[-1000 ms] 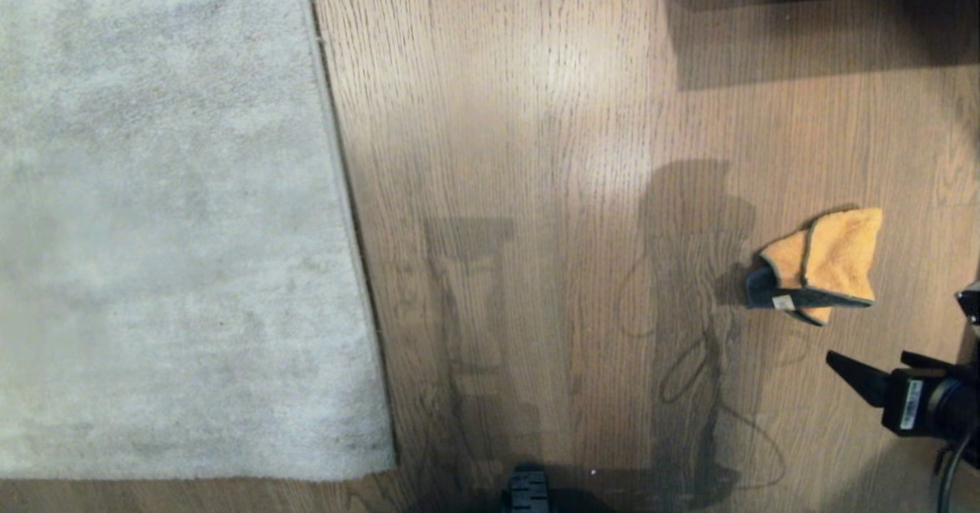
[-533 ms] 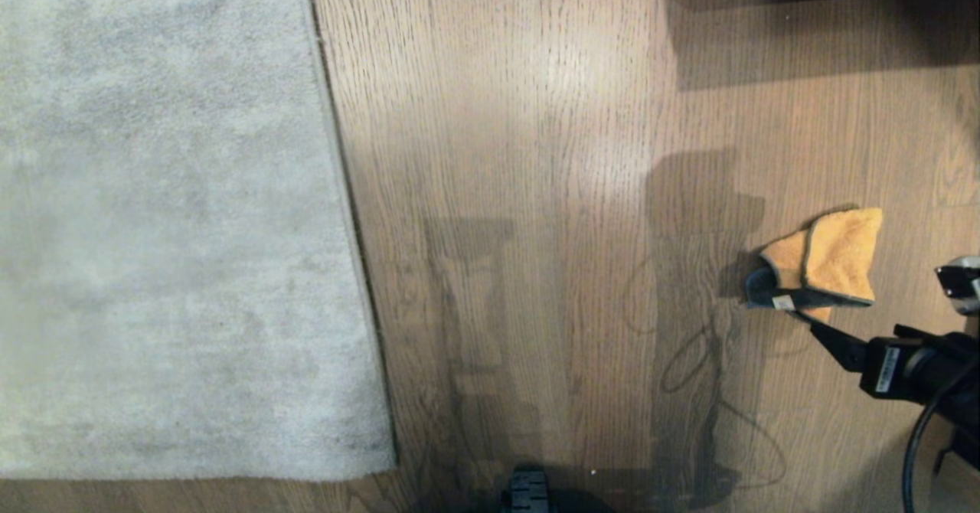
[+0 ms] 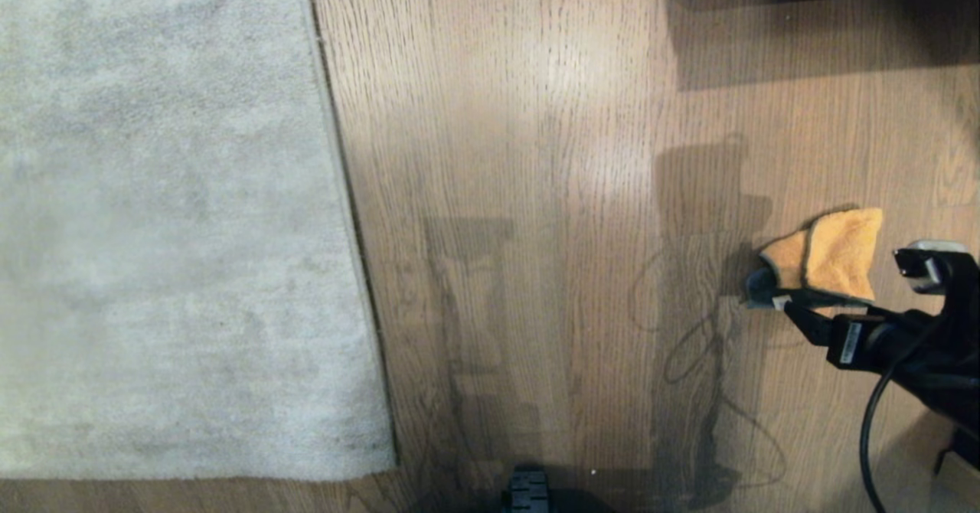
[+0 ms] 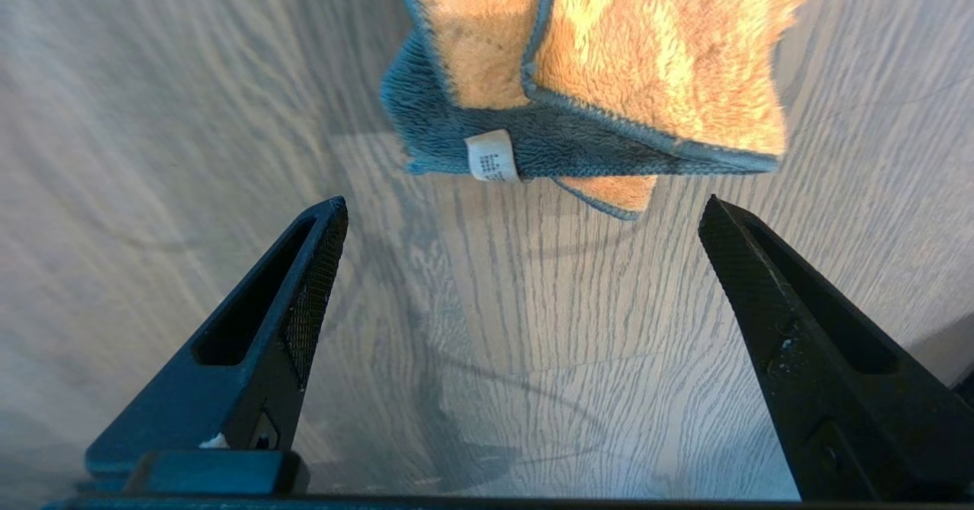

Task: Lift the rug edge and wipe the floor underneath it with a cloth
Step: Pick up the rag

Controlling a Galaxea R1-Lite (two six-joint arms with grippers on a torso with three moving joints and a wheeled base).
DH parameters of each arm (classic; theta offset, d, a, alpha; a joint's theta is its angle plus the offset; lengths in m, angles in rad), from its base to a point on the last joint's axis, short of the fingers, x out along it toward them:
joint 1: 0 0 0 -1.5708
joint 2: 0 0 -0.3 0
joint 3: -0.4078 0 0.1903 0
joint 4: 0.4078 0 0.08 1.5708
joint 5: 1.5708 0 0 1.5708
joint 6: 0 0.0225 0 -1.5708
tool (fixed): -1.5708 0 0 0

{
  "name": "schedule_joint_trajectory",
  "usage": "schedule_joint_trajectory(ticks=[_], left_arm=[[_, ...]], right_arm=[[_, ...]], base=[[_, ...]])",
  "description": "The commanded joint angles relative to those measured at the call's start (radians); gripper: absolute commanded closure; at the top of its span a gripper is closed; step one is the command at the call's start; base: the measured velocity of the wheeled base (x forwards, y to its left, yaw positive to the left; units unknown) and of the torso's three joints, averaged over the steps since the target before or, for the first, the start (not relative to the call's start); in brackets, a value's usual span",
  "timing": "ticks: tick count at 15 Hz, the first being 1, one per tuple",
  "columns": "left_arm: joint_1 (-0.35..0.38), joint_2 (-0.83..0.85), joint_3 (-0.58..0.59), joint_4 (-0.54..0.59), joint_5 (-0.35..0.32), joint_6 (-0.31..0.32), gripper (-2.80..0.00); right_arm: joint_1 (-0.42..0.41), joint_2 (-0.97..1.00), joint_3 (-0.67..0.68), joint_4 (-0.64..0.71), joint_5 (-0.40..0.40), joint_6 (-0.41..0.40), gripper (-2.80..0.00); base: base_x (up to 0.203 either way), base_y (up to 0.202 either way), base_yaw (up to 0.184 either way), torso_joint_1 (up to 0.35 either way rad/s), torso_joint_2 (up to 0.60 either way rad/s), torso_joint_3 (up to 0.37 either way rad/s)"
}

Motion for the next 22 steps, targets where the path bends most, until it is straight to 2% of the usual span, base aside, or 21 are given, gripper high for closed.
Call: schedule_joint_trajectory(ticks=[1,6,13,22], left_arm=[[0.0,0.0,0.0,0.0,0.0,-0.001,0.0],[0.0,0.0,0.001,0.0,0.0,-0.001,0.0],[0.0,0.0,0.0,0.0,0.0,-0.001,0.0],[0.0,0.0,0.001,0.0,0.0,-0.001,0.0]], right_arm=[[-0.014,0.068,-0.023,-0.007,-0.001,0.001,-2.8],[-0.079,0.157,-0.115,-0.006,0.0,0.001,-2.8],[-0.121,0.18,-0.175,-0.005,0.004,0.004,-2.8],[-0.132,0.183,-0.297,0.003,0.004,0.006,-2.8]], base=[[0.0,0.0,0.0,0.0,0.0,0.0],[0.0,0.0,0.0,0.0,0.0,0.0],[0.0,0.0,0.0,0.0,0.0,0.0],[0.0,0.0,0.0,0.0,0.0,0.0]])
